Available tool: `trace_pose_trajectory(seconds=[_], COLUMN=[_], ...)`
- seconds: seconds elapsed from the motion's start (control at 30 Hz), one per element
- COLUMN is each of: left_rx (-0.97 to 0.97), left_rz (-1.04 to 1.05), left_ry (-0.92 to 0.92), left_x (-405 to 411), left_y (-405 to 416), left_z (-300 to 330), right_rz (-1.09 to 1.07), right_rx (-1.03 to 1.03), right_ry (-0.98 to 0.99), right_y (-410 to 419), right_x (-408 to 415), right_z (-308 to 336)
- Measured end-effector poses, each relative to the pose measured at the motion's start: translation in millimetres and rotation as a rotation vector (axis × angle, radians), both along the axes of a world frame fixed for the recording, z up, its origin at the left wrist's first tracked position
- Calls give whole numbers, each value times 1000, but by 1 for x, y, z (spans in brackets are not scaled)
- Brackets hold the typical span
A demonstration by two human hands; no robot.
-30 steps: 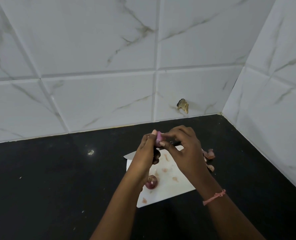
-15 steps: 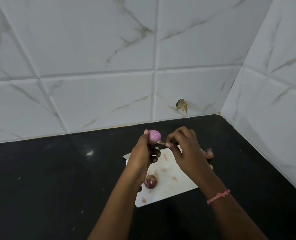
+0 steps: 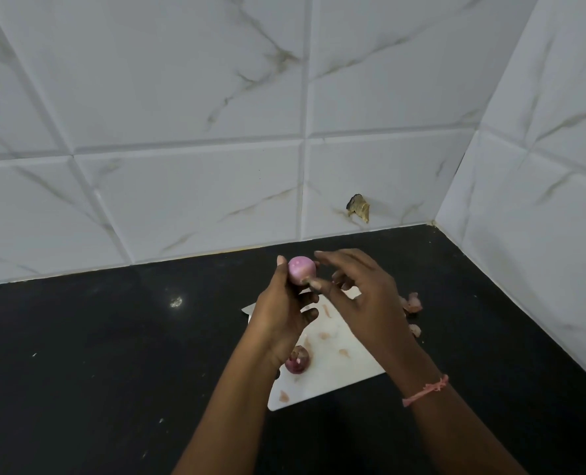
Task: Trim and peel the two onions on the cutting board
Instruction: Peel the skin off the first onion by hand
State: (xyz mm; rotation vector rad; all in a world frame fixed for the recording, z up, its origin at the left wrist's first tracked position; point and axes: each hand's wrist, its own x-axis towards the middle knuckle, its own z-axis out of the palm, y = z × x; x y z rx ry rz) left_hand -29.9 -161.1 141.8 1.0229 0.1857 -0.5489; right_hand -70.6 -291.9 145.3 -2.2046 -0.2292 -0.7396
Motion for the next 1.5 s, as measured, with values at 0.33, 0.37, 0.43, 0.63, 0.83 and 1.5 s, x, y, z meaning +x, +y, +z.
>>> trace_pose_trajectory(seconds=[0.33, 0.37, 0.43, 0.63, 0.83, 1.5], left_rx=[-59, -73, -90, -224, -330, -424], left_rz=[30, 44, 74, 89, 31, 27], left_ry=[-16, -5, 13, 4, -40, -88], left_x=[-1, 0, 1, -3, -5, -7], left_y=[2, 3, 3, 3, 7, 5], left_z=[-3, -3, -3, 3, 4, 3], right_rz=[-92, -112, -168, -191, 35, 22], right_rx=[-74, -80, -93, 42, 191, 622], right_ry=[-68, -70, -54, -91, 18, 105], right_y=[-3, -5, -10, -6, 13, 18], right_x=[2, 2, 3, -2, -3, 0], right_z=[-4, -4, -5, 1, 8, 9])
